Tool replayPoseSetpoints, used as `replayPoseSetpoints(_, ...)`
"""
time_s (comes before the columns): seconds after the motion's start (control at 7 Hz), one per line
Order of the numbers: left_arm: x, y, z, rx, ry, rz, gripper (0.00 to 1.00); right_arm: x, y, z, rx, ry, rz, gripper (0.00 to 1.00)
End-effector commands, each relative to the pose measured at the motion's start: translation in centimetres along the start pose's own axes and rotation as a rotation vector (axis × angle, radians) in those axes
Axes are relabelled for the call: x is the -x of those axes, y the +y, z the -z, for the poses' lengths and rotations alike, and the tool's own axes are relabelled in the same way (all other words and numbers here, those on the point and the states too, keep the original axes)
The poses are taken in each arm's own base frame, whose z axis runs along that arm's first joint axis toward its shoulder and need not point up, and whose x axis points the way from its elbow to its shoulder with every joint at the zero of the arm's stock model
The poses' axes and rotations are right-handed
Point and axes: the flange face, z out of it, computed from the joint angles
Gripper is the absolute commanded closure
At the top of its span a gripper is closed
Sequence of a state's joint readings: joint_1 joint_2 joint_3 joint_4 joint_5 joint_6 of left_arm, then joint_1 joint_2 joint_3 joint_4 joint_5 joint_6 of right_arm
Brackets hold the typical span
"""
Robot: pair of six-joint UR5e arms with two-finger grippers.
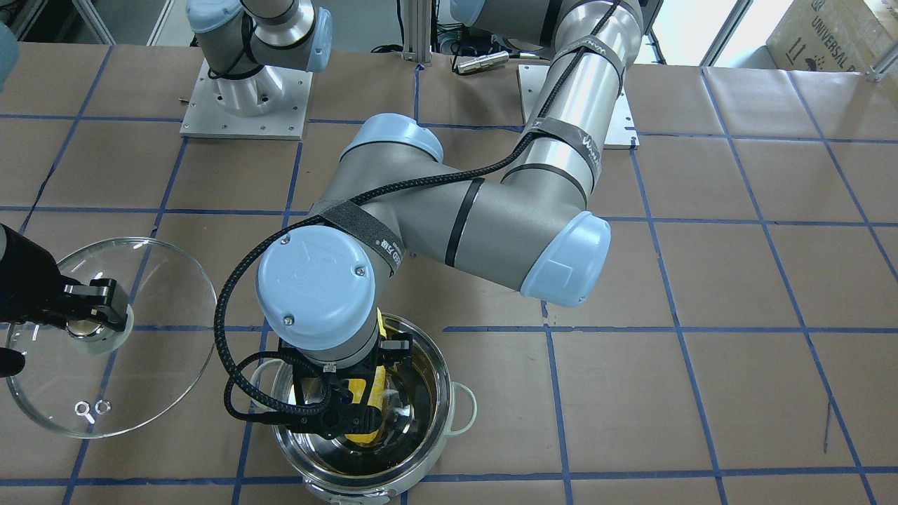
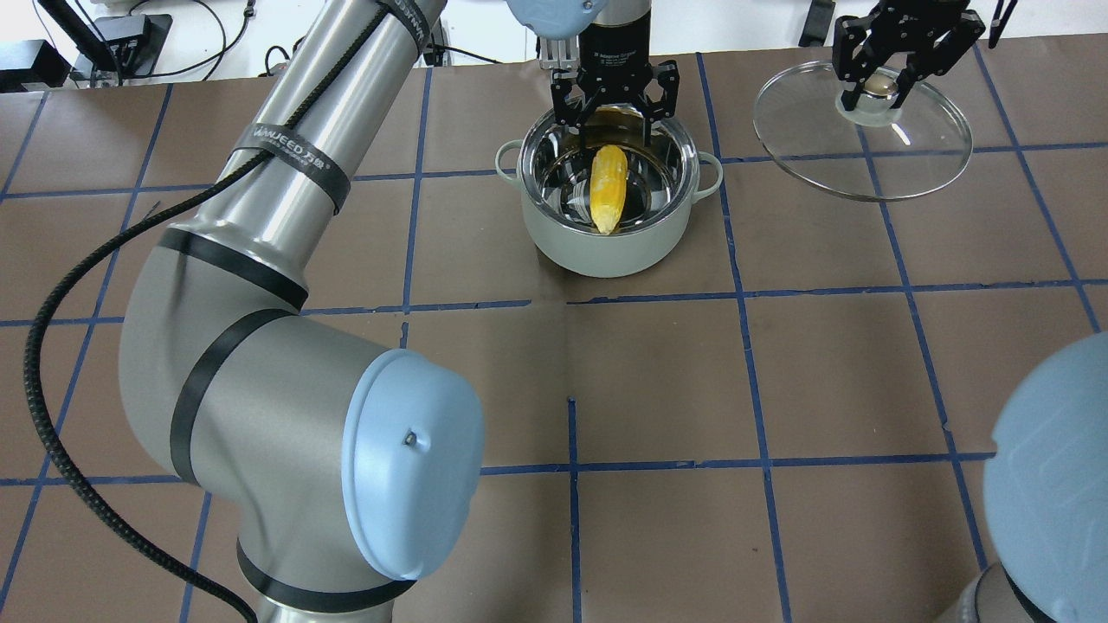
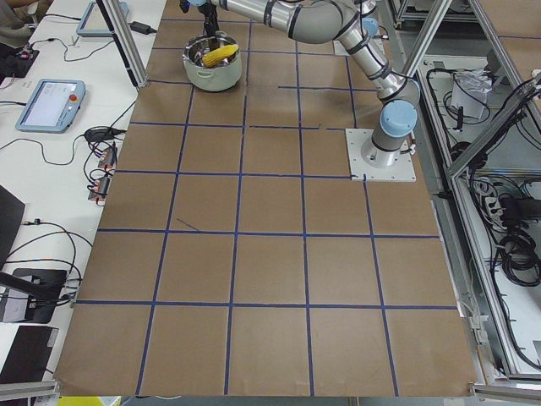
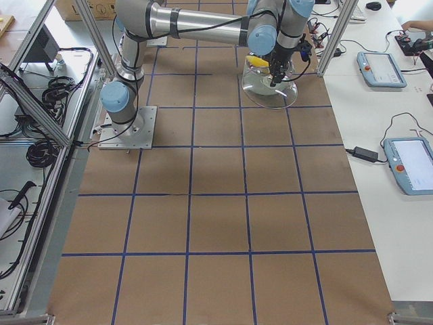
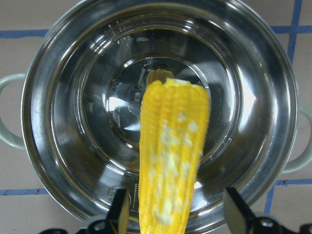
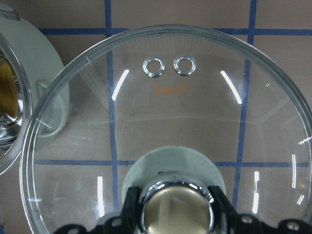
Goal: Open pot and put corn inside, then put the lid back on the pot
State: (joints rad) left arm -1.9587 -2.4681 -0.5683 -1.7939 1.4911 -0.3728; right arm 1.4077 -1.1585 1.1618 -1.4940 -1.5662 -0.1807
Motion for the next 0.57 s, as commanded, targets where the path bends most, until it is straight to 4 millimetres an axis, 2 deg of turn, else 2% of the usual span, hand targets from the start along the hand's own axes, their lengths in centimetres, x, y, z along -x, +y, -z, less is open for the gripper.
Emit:
replayPoseSetpoints(0.0,0.2,-0.1,0.2,-0.003,0.0,-0.008,0.1,0.1,0.0,0.1,-0.002,0.0,-0.001,0.75)
replayPoseSetpoints(0.14,1.0,-0.2,0.8,-0.008,-0.002,-0.04,0.11,0.1,-0.1,-0.1,0.001,0.0,0.001,0.75)
replayPoseSetpoints(0.43,3.8,0.6,3.6,0.021,-0.021,-0.086,0.12,0.3,0.1,0.3,-0.005,0.001,-0.001,0.75)
